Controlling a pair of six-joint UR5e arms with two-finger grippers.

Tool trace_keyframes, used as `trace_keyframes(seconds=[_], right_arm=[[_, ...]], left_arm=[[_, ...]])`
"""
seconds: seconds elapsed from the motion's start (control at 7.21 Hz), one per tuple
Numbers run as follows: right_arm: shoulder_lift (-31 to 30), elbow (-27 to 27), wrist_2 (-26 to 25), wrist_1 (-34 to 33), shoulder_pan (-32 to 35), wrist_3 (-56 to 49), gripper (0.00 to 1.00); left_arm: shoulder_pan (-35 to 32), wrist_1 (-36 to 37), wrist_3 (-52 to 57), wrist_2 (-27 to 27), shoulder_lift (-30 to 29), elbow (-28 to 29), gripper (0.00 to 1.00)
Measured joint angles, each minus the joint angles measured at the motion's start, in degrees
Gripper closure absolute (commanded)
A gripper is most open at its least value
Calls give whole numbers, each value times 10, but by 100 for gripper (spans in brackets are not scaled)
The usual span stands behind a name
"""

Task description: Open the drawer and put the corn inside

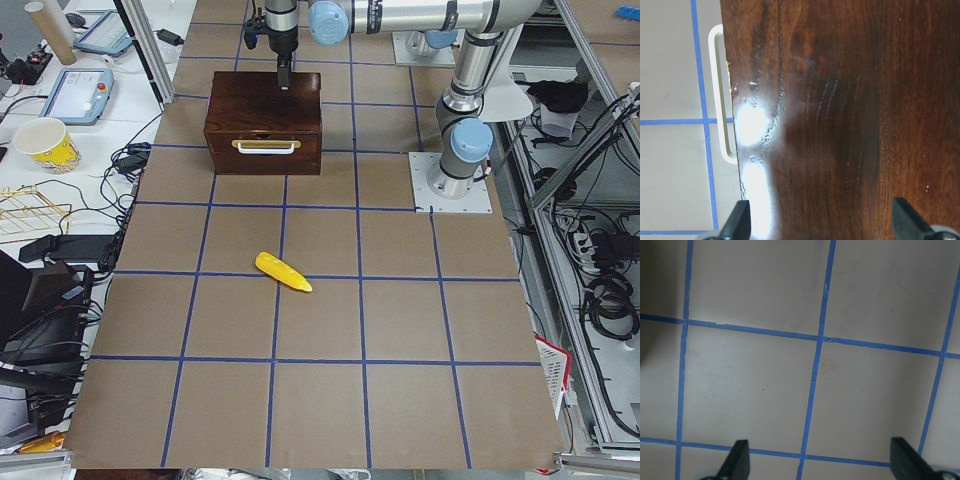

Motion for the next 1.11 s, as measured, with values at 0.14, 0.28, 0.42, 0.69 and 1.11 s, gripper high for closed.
trace_keyframes(seconds=[0.14,0.28,0.42,0.69,1.11], right_arm=[[0,0,0,0,-1,0,0],[0,0,0,0,-1,0,0],[0,0,0,0,-1,0,0],[0,0,0,0,-1,0,0],[0,0,0,0,0,0,0]], left_arm=[[0,0,-4,-3,2,0,0],[-1,-1,-6,-3,4,0,0],[0,-3,-7,0,6,0,0],[0,-7,-8,0,6,0,0],[1,-8,-6,-1,8,1,0]])
